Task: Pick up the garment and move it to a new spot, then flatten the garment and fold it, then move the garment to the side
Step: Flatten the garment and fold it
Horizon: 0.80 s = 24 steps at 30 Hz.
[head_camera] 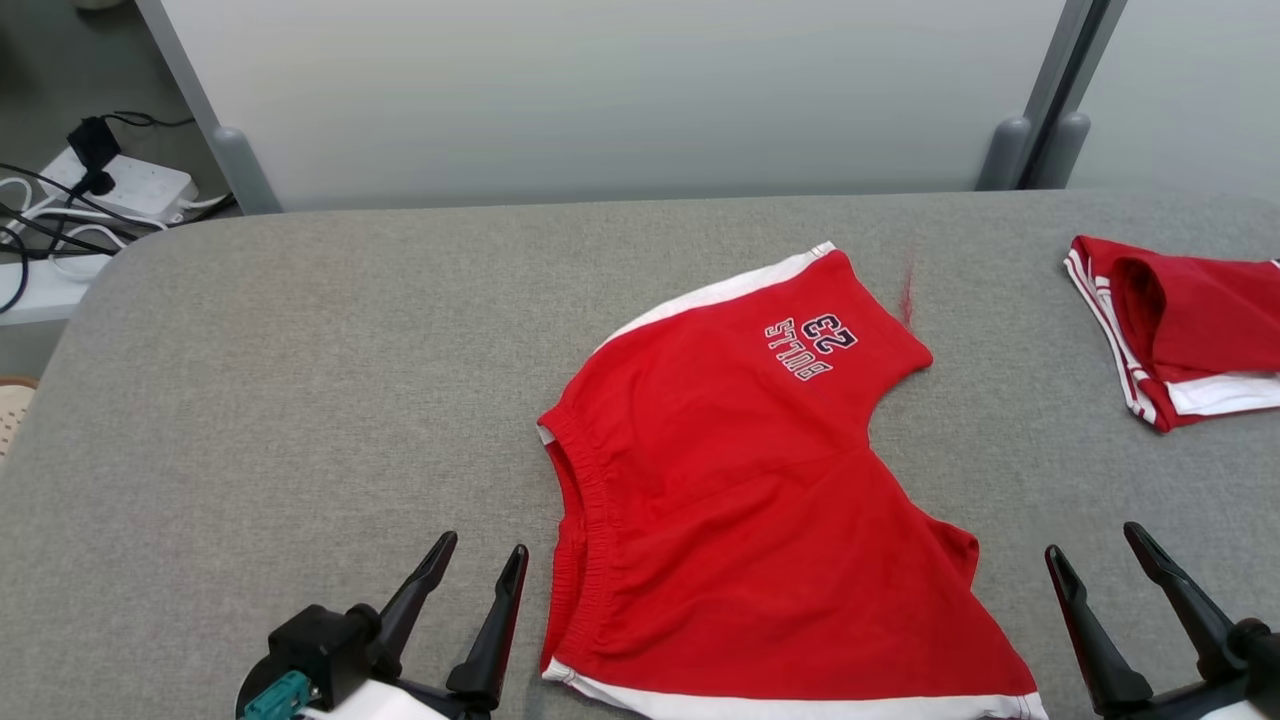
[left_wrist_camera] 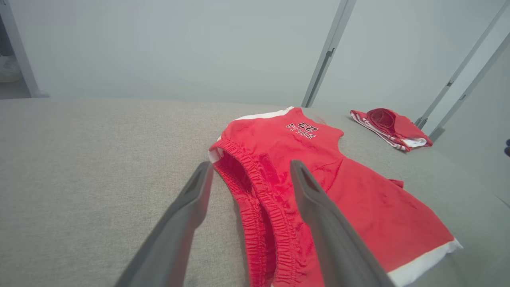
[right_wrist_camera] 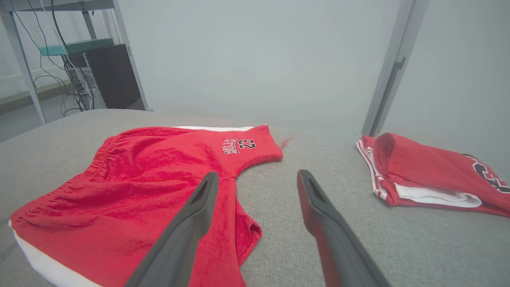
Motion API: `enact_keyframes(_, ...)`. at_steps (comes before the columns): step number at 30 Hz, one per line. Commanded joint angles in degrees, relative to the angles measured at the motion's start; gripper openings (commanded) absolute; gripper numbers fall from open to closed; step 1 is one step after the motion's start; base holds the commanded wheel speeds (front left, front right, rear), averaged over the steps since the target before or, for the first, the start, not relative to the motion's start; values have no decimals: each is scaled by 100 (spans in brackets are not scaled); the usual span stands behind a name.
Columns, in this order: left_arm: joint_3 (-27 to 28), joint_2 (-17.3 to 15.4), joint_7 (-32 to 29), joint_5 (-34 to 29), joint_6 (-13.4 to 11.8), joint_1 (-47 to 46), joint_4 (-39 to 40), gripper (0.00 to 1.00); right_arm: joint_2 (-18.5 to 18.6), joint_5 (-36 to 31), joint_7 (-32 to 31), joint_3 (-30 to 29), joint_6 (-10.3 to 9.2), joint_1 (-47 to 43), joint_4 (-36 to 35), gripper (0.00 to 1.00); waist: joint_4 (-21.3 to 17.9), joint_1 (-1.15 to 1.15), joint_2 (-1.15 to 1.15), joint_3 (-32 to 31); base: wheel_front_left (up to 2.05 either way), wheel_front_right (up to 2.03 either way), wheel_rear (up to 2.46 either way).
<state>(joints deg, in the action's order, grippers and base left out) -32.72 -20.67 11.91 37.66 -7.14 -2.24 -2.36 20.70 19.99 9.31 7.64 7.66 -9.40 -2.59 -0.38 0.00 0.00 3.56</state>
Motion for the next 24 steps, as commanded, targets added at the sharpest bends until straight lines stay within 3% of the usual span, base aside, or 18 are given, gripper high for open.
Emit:
enact_keyframes(1, 253, -22, 94, 63, -31, -66, 135, 100, 44, -122, 216, 4, -17, 191, -56, 100, 42, 0, 0, -64, 0, 0, 0)
enact_keyframes(8, 539, 250, 293, -123, 36, 119, 124, 100, -581, -335, 558, -105, -17, 271, 171, 100, 91, 0, 0, -311, 0, 0, 0)
enact_keyframes(13, 1273, 612, 306, -862, 15, 360, 499, 100, -952, -342, 566, -368, -17, 224, -188, 100, 94, 0, 0, -403, 0, 0, 0)
enact_keyframes(19, 1844, 1077, 307, -1624, 218, 846, 595, 100, -1169, -292, 568, -469, -17, -59, -289, 100, 66, 0, 0, -541, 0, 0, 0)
enact_keyframes(24, 2097, 1262, 307, -1774, 428, 1116, 536, 100, -1228, -204, 568, -491, -17, -272, -253, 100, 54, 0, 0, -591, 0, 0, 0)
